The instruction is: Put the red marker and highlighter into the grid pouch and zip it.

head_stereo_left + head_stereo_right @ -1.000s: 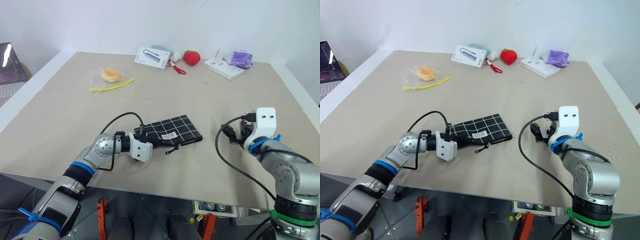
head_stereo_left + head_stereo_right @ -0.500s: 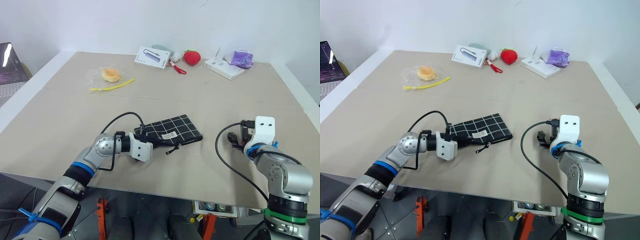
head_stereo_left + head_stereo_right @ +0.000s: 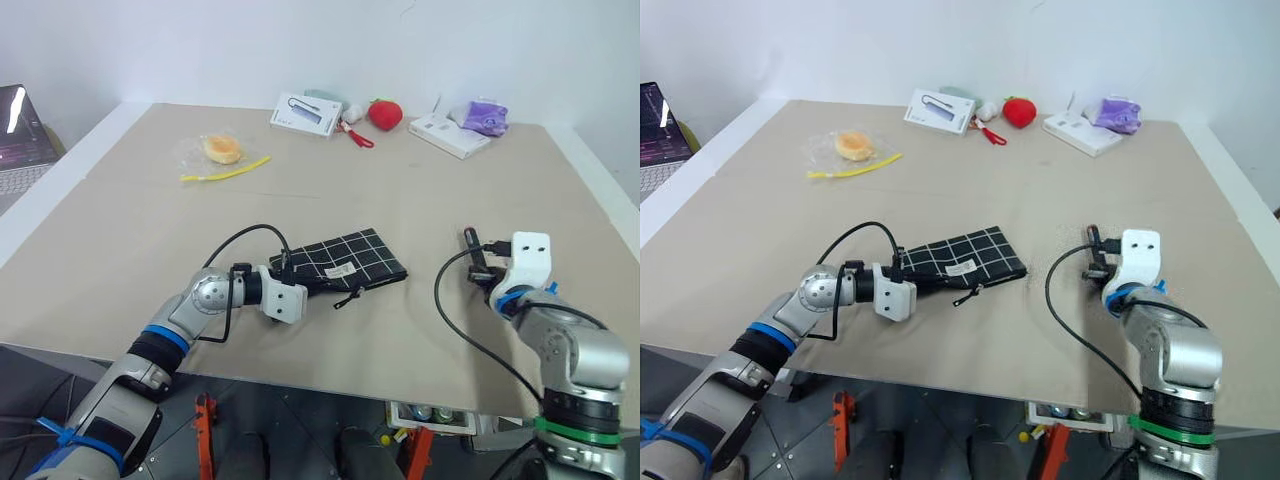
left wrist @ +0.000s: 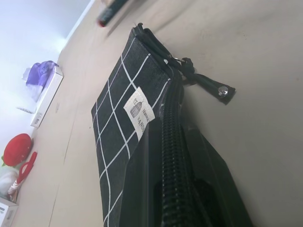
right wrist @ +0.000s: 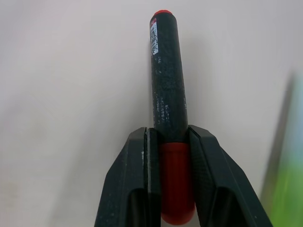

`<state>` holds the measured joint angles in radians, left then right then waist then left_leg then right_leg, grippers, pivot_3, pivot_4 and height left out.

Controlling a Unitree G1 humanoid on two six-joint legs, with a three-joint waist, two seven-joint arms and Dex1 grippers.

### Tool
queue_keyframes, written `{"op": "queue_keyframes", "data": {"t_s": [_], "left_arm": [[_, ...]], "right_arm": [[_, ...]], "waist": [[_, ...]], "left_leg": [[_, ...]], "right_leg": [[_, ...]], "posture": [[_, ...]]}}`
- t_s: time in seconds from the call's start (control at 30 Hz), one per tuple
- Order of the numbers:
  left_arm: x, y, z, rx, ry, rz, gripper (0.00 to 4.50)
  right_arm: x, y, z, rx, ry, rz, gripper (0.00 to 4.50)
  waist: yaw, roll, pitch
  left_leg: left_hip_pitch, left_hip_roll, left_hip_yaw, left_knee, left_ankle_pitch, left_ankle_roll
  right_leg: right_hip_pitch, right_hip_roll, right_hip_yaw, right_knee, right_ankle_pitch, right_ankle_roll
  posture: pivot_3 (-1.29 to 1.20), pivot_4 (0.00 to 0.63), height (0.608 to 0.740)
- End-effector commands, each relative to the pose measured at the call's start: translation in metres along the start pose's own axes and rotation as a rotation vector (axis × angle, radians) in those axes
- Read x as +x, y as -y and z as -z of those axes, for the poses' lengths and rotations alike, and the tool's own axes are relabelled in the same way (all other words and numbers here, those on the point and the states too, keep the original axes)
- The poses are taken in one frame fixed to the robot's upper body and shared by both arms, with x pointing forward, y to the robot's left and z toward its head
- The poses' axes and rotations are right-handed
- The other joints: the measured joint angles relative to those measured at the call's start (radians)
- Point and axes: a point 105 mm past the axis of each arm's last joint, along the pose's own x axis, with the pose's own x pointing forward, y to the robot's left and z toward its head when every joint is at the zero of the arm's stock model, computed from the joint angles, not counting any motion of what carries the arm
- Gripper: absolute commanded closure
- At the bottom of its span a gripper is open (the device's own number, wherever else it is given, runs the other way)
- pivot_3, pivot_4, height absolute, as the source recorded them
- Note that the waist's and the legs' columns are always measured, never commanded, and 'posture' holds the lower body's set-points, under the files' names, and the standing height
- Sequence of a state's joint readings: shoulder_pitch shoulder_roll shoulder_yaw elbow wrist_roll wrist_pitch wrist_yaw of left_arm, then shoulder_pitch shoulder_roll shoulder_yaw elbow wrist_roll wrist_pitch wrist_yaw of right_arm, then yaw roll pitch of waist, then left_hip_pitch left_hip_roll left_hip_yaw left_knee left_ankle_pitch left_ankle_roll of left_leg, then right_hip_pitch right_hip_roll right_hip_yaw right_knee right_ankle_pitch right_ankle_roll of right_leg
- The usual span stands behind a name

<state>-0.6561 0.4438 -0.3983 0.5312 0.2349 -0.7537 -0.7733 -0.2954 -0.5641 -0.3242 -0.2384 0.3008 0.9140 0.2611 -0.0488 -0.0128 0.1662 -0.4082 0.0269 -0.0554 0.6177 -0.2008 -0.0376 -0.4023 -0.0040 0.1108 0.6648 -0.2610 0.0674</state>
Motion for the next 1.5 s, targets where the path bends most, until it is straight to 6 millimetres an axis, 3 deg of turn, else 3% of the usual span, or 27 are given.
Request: {"op": "queue_keyframes", "data": {"t_s": [0.03,0.13,0.23,0.33,0.47,0.83,1.3,1.5], "left_arm": [[0.002,0.003,-0.003,-0.006,0.011,0.009,4.50],[0.002,0.002,-0.002,-0.004,0.010,0.008,4.50],[0.001,0.001,-0.002,-0.002,0.011,0.007,4.50],[0.002,0.001,-0.002,0.000,0.011,0.006,4.50],[0.002,0.000,-0.002,0.000,0.012,0.002,4.50],[0.002,0.000,-0.004,0.002,0.014,-0.004,4.50],[0.003,0.001,-0.006,-0.002,0.020,-0.008,4.50],[0.010,-0.006,-0.015,-0.040,0.069,-0.034,4.50]], "right_arm": [[-0.036,-0.045,-0.041,-0.233,0.223,-0.395,3.97],[-0.084,-0.083,-0.032,-0.370,0.214,-0.789,3.97],[-0.095,-0.075,-0.004,-0.481,0.010,-0.865,3.97],[-0.088,-0.063,0.015,-0.624,-0.105,-0.844,3.97],[-0.075,-0.057,0.019,-0.693,-0.120,-0.799,3.97],[-0.047,-0.055,0.009,-0.713,-0.058,-0.720,3.97],[-0.034,-0.060,0.010,-0.760,-0.027,-0.677,3.97],[-0.023,-0.107,-0.007,-0.942,0.139,-0.732,3.97]], "waist": [[0.001,0.001,0.000],[0.001,0.001,0.000],[0.001,-0.002,0.002],[0.000,-0.005,0.003],[-0.001,-0.007,0.005],[0.002,-0.007,0.005],[0.001,-0.007,0.005],[0.001,-0.007,0.005]], "left_leg": [[0.000,0.000,0.000,0.000,0.000,0.000],[0.000,0.001,-0.001,0.000,-0.003,0.005],[0.000,0.000,-0.001,0.002,-0.003,0.005],[0.000,-0.001,0.000,0.005,-0.003,0.005],[0.001,0.000,0.001,0.007,-0.002,0.004],[0.000,0.000,0.000,0.005,-0.001,0.003],[0.000,0.000,0.000,0.006,-0.001,0.003],[0.001,0.000,0.000,0.006,-0.001,0.002]], "right_leg": [[0.000,0.000,0.000,0.000,0.000,0.000],[0.000,0.001,-0.001,0.000,-0.002,0.000],[0.002,0.000,-0.001,0.000,-0.002,0.000],[0.003,-0.002,0.000,0.000,-0.001,0.001],[0.003,-0.001,0.000,0.000,0.002,0.000],[0.002,0.000,0.000,0.000,0.002,0.001],[0.002,-0.001,0.000,0.000,0.002,0.001],[0.002,0.000,0.000,0.000,0.003,0.001]], "posture": [[0.00,0.150,0.733],[0.00,0.150,0.733],[0.00,0.150,0.733],[0.00,0.150,0.733],[0.00,0.150,0.733],[0.00,0.150,0.733],[0.00,0.150,0.733],[0.00,0.150,0.733]]}}
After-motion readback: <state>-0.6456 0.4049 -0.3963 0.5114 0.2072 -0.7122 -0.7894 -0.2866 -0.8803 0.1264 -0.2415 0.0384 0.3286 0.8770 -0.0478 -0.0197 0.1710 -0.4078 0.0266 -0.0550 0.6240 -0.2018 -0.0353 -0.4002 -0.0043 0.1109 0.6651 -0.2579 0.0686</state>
